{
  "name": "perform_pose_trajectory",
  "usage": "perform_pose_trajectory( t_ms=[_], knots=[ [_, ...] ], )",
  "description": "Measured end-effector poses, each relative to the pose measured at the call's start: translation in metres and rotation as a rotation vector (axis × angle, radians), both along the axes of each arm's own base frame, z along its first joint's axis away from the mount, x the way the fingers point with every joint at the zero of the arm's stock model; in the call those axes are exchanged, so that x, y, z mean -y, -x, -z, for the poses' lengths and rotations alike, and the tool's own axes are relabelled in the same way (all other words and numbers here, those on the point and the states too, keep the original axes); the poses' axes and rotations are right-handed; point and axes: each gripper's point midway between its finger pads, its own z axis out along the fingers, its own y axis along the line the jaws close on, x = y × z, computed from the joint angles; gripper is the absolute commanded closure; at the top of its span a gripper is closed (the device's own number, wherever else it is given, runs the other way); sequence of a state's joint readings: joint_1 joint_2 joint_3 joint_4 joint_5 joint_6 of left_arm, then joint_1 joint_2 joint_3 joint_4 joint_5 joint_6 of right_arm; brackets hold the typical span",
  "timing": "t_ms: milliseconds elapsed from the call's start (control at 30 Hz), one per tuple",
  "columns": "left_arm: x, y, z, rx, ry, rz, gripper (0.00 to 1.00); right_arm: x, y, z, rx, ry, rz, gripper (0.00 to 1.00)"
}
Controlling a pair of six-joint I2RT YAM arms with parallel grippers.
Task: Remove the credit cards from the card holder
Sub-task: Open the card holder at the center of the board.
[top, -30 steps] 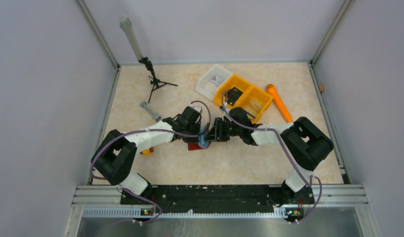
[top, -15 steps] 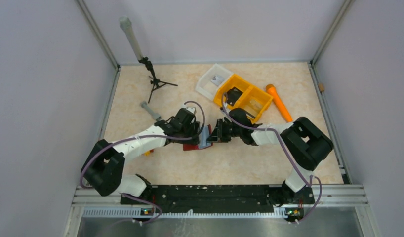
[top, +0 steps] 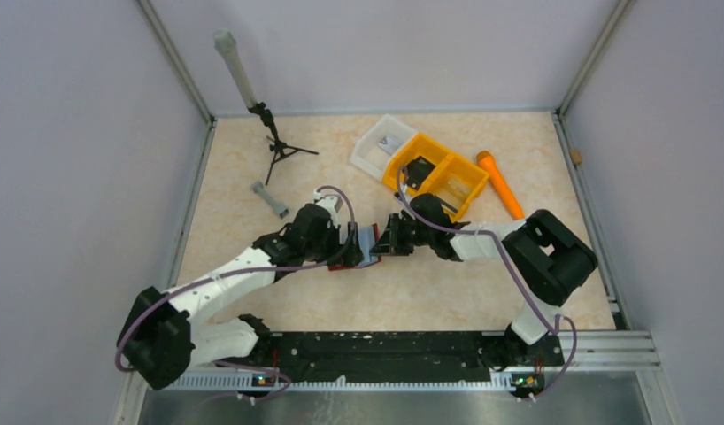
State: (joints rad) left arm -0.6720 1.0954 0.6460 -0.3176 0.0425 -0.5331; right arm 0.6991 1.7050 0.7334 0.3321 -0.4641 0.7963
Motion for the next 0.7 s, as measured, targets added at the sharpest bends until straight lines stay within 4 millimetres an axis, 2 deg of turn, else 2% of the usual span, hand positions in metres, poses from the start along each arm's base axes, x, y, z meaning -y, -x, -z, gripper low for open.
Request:
perform_pose_trajectory(
  t_ms=[100,167,233,500,700],
  knots=[
    [0.009,-0.003,0.019,-0.063,-0.035,0.022,0.01,0.000,0.000,0.000,-0.001,-0.001,0.000,1.00],
    [0.009,0.000,0.034,-0.097,-0.072,0.034,0.01,0.000,0.000,0.000,-0.004,-0.001,0.002,1.00],
    [0.008,0.000,0.040,-0.106,-0.096,0.038,0.01,0.000,0.000,0.000,-0.007,-0.003,0.003,1.00],
    [0.008,-0.012,0.041,-0.065,-0.118,0.018,0.01,0.000,0.001,0.000,-0.010,-0.002,0.003,1.00],
    [0.008,-0.016,0.058,-0.096,-0.161,0.007,0.01,0.000,0.001,0.000,-0.013,-0.003,0.003,1.00]
  ],
)
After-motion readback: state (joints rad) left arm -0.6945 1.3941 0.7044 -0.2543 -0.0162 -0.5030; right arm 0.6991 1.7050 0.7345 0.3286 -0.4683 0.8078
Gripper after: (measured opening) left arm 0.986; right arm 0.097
